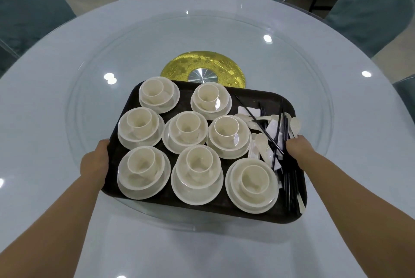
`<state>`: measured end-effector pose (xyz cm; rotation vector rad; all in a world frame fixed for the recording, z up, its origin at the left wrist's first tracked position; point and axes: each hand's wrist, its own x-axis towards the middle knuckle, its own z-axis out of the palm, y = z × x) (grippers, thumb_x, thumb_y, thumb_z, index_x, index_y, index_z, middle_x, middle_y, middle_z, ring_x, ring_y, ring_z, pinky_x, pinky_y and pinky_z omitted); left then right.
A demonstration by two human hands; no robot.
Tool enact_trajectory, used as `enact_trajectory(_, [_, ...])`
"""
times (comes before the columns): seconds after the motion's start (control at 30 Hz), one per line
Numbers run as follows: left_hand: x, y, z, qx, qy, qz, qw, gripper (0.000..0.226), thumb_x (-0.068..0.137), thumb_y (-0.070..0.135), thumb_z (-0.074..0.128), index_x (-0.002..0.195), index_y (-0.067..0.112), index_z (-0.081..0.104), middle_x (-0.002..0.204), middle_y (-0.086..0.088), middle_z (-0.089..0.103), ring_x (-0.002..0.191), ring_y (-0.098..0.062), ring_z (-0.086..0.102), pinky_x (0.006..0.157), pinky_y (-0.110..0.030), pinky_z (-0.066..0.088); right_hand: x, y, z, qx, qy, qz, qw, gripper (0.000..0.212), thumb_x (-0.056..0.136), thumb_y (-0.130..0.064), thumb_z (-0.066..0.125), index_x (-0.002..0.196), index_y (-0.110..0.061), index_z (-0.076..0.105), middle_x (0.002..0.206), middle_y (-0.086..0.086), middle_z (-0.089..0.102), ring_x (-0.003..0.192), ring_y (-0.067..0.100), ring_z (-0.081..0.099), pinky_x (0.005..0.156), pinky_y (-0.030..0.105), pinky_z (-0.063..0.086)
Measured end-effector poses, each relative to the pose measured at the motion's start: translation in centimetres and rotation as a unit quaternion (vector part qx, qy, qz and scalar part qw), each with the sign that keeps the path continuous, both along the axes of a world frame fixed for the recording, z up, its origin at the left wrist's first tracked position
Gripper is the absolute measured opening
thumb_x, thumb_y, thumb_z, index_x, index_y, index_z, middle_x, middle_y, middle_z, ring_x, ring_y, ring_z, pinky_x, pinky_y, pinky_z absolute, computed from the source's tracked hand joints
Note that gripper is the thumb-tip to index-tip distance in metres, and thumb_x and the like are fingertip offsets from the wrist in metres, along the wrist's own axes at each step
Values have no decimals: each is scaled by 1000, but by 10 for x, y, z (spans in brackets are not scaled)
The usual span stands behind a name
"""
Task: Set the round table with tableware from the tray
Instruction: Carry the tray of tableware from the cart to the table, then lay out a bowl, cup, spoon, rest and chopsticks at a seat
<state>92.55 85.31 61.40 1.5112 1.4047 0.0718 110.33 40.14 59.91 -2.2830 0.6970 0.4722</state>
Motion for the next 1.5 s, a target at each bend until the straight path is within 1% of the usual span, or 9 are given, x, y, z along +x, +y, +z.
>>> enact_trajectory(0.3, [-3, 8, -4, 33, 30, -57, 997, 56, 79, 60, 49, 89, 6, 61, 99, -18, 64, 94, -38, 60, 91, -49, 47, -8, -3, -3, -42, 15, 43, 998, 24, 85, -8, 44, 103, 0, 56, 90, 16, 57, 78, 31, 55, 68, 32, 42])
enact_trajectory(0.47, [-2, 10, -9, 79, 56, -94, 991, 58, 87, 55, 50, 85, -2, 59, 99, -23, 63, 79, -34, 55, 78, -43, 44, -13, -5, 2, -68, 3, 57, 996, 18, 84, -8, 41, 91, -3, 57, 105, 24, 60, 70, 28, 52, 58, 30, 38])
enact_trajectory(0.57, [-3, 6, -7, 100, 77, -130, 984, 58, 92, 52, 47, 97, -5, 61, 103, -23, 61, 84, -34, 54, 75, -41, 41, -20, -5, 7, -70, -31, 41, 996, 16, 86, -9, 44, 94, -4, 57, 114, 25, 58, 89, 36, 55, 75, 35, 45])
enact_trajectory(0.7, [-7, -8, 2, 152, 86, -166, 971, 59, 96, 47, 45, 119, -5, 54, 121, -25, 53, 109, -44, 52, 90, -47, 42, -44, -5, 18, -60, -117, 24, 991, 48, 92, -18, 49, 139, -6, 47, 124, 20, 57, 113, 37, 55, 96, 44, 47])
enact_trajectory(0.9, [-15, -38, 20, 262, -53, -245, 932, 26, 90, 24, 57, 86, -1, 55, 91, -22, 60, 90, -43, 57, 80, -51, 50, -106, -10, 26, -5, -170, 28, 985, 48, 95, -19, 50, 142, -12, 43, 122, 13, 55, 112, 29, 54, 96, 41, 43])
enact_trajectory(1.03, [-15, -66, 37, 272, -111, -304, 906, 33, 88, 22, 59, 113, 0, 59, 108, -20, 62, 103, -38, 58, 91, -52, 49, -140, -23, 24, 8, -157, 19, 987, 47, 96, -18, 50, 142, -13, 43, 117, 9, 55, 107, 23, 51, 91, 32, 37])
enact_trajectory(1.2, [-18, -115, 54, 264, -191, -318, 891, 38, 89, 17, 62, 125, 7, 58, 122, -11, 61, 115, -28, 55, 98, -41, 45, -163, -43, 23, 11, -138, 19, 990, 40, 95, -15, 49, 135, -12, 50, 98, 4, 58, 88, 20, 53, 80, 29, 37])
enact_trajectory(1.3, [-25, -145, 57, 267, -215, -328, 880, 36, 89, 15, 63, 124, 11, 59, 120, -4, 56, 112, -20, 51, 95, -34, 41, -162, -52, 23, 9, -128, 19, 992, 37, 95, -16, 49, 131, -12, 54, 96, 1, 55, 87, 18, 51, 79, 28, 36])
enact_trajectory(1.5, [-38, -201, 50, 244, -209, -364, 874, 21, 88, 12, 62, 108, 15, 66, 106, 6, 60, 108, -18, 53, 96, -37, 43, -150, -57, 19, 39, -116, 40, 992, 33, 94, -16, 50, 126, -11, 59, 101, 2, 60, 88, 16, 51, 81, 25, 35])
